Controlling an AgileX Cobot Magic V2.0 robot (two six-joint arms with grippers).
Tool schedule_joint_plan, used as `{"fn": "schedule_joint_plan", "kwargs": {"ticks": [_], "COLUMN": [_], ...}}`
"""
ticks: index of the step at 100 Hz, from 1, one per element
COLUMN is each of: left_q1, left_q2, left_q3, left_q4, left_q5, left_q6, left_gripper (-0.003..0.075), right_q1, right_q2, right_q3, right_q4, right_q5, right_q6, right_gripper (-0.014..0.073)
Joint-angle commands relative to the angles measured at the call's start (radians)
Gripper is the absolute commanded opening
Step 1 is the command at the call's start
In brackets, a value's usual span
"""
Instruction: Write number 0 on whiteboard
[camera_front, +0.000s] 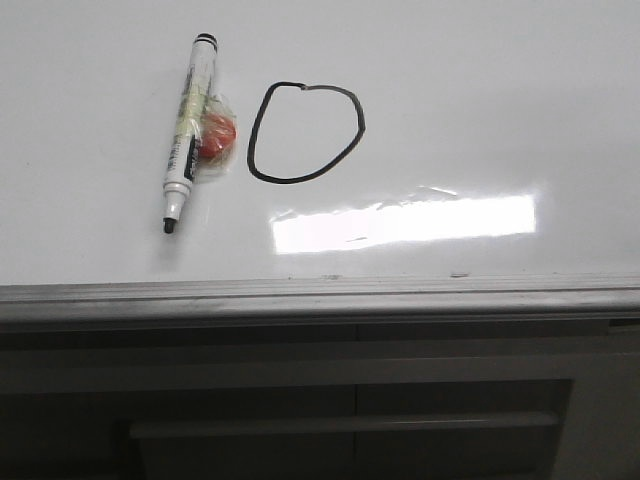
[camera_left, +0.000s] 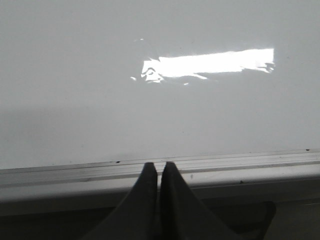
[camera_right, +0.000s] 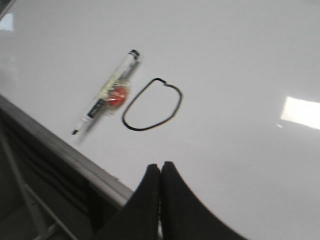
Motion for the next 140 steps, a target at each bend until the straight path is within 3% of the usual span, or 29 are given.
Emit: {"fn": "schedule_joint_plan", "kwargs": {"ticks": [1,11,26,33,40,49,77,103,119,140], "left_q1": [0.002,0.002,0.002,0.002,0.002,0.002,0.002,0.002,0.002,0.002], "left_q2": [-0.030,-0.030,-0.030,-0.030,-0.030,-0.030,-0.030,-0.030,-0.030,-0.030], "left_q3": [0.031,0.031,0.031,0.031,0.031,0.031,0.031,0.031,0.031,0.031], "left_q4": [-0.011,-0.011,-0.011,-0.011,-0.011,-0.011,-0.011,-0.011,-0.011,-0.011], "left_q5": [-0.054,-0.054,-0.054,-0.054,-0.054,-0.054,-0.054,-0.054,-0.054,-0.054], "left_q6": [-0.001,-0.001,-0.001,-0.001,-0.001,-0.001,-0.001,-0.001,-0.001,-0.001], "left_gripper": [-0.0020,-0.0020,-0.0020,-0.0020,-0.0020,-0.0020,-0.0020,-0.0020,-0.0020,-0.0020], "right_q1": [-0.008,-0.008,-0.016,-0.038,-0.070,-0.132,-0.263,-0.270,-0.270,-0.270], "right_q2": [-0.044,-0.099,-0.133,-0.133,-0.133,-0.133,-0.133,-0.175,-0.318,-0.464], "right_q3": [0.029,0.108,0.240,0.307,0.349,0.343,0.345,0.345,0.345,0.345], "right_q4": [0.011,-0.140,-0.624,-0.743,-0.829,-0.911,-1.014,-1.074,-1.074,-1.092], "right_q5": [-0.145,-0.238,-0.430,-0.478,-0.452,-0.316,-0.225,-0.081,0.077,0.128], "right_q6": [-0.008,0.060,0.610,0.779,0.867,0.885,0.894,0.956,0.956,0.956], "right_gripper": [-0.0069,-0.0069,-0.0068,-0.0069,-0.0069,-0.0069,-0.0069,-0.0069,-0.0069,-0.0069]}}
